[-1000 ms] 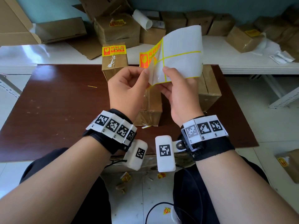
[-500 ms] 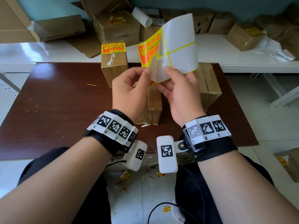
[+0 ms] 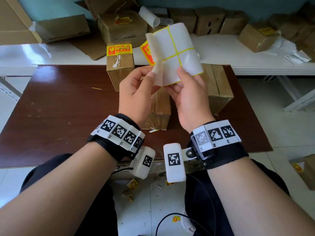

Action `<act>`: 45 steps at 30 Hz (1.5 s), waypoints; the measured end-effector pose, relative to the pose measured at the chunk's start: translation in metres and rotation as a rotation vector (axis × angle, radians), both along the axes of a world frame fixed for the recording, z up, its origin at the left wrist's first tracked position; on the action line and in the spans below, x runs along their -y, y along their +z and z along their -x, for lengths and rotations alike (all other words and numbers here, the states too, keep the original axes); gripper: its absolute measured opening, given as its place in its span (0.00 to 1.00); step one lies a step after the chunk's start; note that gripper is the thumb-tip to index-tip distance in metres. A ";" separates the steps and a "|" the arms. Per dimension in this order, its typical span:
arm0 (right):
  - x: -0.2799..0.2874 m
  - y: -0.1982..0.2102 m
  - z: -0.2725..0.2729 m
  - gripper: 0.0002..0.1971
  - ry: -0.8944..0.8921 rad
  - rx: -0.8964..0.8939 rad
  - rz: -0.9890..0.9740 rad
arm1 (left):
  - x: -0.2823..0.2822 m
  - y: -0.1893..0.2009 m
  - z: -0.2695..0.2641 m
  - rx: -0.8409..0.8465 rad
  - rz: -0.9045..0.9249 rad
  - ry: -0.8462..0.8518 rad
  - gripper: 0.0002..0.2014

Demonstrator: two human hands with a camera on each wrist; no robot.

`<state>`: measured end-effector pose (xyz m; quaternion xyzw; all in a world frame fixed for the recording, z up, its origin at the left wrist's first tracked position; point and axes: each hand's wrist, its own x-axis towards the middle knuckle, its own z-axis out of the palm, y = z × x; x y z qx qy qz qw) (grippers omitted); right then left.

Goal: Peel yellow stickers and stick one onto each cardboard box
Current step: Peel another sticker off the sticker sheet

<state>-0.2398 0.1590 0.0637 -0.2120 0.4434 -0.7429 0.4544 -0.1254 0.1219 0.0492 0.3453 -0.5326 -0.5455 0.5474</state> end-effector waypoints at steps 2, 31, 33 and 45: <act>0.000 0.000 0.001 0.10 -0.002 0.012 0.001 | -0.001 0.003 0.000 -0.004 -0.006 -0.006 0.14; -0.002 0.000 0.002 0.11 -0.021 0.079 -0.029 | -0.002 0.004 0.001 -0.030 -0.057 -0.025 0.13; -0.001 0.000 0.002 0.14 -0.026 0.086 -0.029 | -0.002 0.005 0.001 -0.030 -0.058 -0.023 0.13; 0.000 -0.001 0.004 0.17 -0.019 0.128 -0.018 | 0.001 0.004 0.001 -0.080 -0.104 -0.011 0.11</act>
